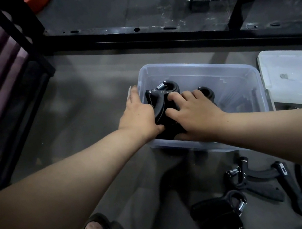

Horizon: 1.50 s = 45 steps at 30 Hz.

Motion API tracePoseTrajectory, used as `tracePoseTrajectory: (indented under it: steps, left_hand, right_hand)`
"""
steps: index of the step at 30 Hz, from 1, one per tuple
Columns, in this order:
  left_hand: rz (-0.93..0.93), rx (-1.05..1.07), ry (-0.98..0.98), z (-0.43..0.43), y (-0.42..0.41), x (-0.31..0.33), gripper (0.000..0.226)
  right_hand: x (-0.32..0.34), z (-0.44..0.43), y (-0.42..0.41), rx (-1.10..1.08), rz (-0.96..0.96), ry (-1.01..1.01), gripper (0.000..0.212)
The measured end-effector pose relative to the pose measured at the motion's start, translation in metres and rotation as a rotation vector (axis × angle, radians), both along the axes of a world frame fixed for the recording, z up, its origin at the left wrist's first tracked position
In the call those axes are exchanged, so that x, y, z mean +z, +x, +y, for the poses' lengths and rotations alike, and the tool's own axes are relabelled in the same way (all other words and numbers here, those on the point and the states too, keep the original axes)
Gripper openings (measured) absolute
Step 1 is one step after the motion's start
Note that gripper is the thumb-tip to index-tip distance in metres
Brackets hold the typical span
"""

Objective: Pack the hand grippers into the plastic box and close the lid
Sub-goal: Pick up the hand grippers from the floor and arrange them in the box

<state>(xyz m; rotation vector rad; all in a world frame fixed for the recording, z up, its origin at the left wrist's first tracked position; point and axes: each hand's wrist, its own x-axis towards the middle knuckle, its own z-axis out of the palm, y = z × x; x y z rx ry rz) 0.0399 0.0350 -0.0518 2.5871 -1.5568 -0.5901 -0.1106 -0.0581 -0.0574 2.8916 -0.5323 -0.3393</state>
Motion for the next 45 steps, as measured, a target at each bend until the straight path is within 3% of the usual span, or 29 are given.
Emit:
tracePoseTrajectory:
  steps: [6,11,13,21,28,35,39,42,45]
  left_hand:
    - [0.026,0.052,-0.013,0.0,-0.001,0.001,0.028]
    - [0.08,0.022,-0.055,0.003,0.003,0.0,0.047]
    - [0.14,0.018,-0.103,0.006,0.004,0.0,0.06]
    - [0.421,0.229,-0.499,0.012,0.0,-0.001,0.066]
    - [0.278,0.295,-0.491,0.016,-0.014,-0.004,0.054]
    - [0.239,0.313,-0.488,0.002,-0.038,0.003,0.055]
    - [0.219,0.213,-0.451,-0.023,-0.046,0.009,0.054]
    - [0.228,0.138,-0.329,-0.041,-0.048,0.011,0.056]
    - [0.239,0.073,-0.234,-0.055,-0.048,0.01,0.064]
  right_hand:
    - [-0.004,-0.002,0.0,-0.028,-0.02,-0.017,0.07]
    - [-0.006,-0.006,-0.01,-0.113,-0.097,0.206,0.101]
    - [-0.006,-0.007,-0.022,-0.167,-0.13,0.325,0.102]
    - [0.005,0.001,-0.084,-0.347,-0.377,0.583,0.054]
    - [0.009,-0.002,-0.121,-0.064,-0.274,0.368,0.048]
    - [0.012,-0.034,-0.136,-0.031,-0.246,0.284,0.046]
    - [0.009,-0.046,-0.152,-0.074,-0.326,0.299,0.044]
    - [0.011,-0.039,-0.173,0.164,-0.377,0.235,0.037]
    - [-0.006,-0.015,-0.196,0.491,-0.195,0.271,0.031]
